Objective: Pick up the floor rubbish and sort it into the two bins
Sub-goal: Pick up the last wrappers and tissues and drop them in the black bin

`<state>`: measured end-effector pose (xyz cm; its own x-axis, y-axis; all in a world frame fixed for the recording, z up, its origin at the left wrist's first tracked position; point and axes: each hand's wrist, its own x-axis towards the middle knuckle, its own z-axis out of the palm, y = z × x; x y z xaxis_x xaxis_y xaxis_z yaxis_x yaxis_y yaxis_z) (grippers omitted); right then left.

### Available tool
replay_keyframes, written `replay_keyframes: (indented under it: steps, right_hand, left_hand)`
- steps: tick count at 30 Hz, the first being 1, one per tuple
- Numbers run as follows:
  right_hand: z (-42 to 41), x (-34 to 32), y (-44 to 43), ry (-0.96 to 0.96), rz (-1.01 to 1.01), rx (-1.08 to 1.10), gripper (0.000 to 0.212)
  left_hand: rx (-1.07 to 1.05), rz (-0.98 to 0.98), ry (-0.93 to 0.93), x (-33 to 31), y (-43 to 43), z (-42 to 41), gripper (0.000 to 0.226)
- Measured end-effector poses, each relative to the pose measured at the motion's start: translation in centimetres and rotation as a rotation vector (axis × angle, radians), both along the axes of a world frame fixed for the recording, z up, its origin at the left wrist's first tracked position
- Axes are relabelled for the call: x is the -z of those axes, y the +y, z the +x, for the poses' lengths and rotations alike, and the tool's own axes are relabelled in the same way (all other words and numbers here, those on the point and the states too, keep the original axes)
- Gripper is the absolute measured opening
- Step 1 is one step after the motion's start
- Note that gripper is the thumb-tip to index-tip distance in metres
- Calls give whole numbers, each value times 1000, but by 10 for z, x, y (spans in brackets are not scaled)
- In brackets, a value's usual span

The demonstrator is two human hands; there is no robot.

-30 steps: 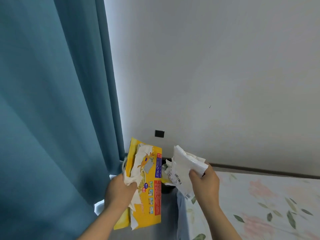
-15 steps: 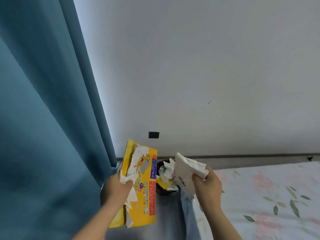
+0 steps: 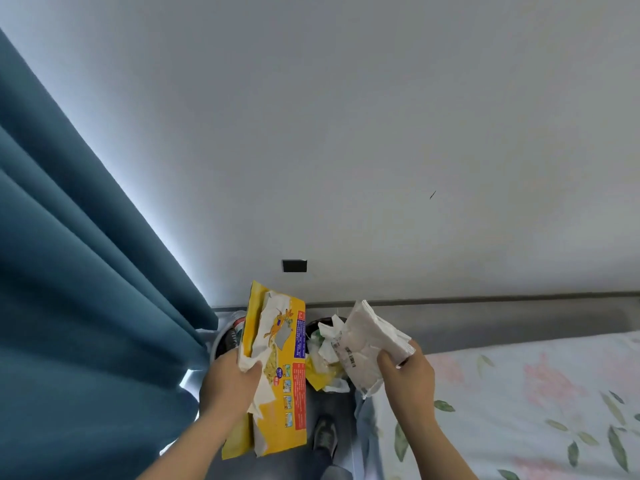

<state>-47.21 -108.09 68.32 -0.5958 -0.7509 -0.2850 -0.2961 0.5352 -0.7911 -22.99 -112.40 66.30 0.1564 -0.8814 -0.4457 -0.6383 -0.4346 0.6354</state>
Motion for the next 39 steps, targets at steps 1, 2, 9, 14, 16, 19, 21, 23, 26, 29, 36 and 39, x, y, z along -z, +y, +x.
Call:
replay_keyframes:
  steps: [1, 2, 9, 14, 16, 19, 21, 23, 26, 29, 36, 39]
  right_hand:
    - [-9, 6, -11, -7, 12, -21, 29]
    - [-17, 13, -22, -11, 26, -47, 30]
    - [-55, 86, -83, -19, 177, -172, 31]
    - [-60, 157, -107, 6, 305, -221, 30]
    - [-60, 185, -113, 21, 340, -233, 28]
    - [-59, 228, -121, 49, 402, -229, 28]
    - [-58, 257, -124, 57, 445, -229, 31]
    - [-57, 285, -125, 55, 481, -237, 32]
    - [-56, 324, -126, 30, 544, -212, 32]
    - [-54, 362, -126, -36, 571, -170, 29]
    - [-50, 429, -132, -122, 581, -51, 9]
    - [-52, 454, -135, -145, 599, -38, 10]
  left_hand:
    - [-9, 15, -4, 6, -9, -8, 11]
    - [-17, 37, -12, 12, -17, -17, 9]
    - [-18, 148, -82, 71, -63, -53, 6]
    - [24, 232, -88, 130, -90, -71, 14]
    - [41, 258, -99, 155, -99, -79, 21]
    - [69, 277, -110, 197, -110, -89, 14]
    - [95, 283, -155, 224, -116, -95, 7]
    - [113, 284, -187, 252, -121, -100, 8]
    - [133, 288, -220, 287, -126, -106, 9]
    - [130, 256, -229, 319, -129, -106, 10]
    - [135, 234, -229, 369, -131, -106, 10]
    - [143, 200, -196, 379, -135, -105, 7]
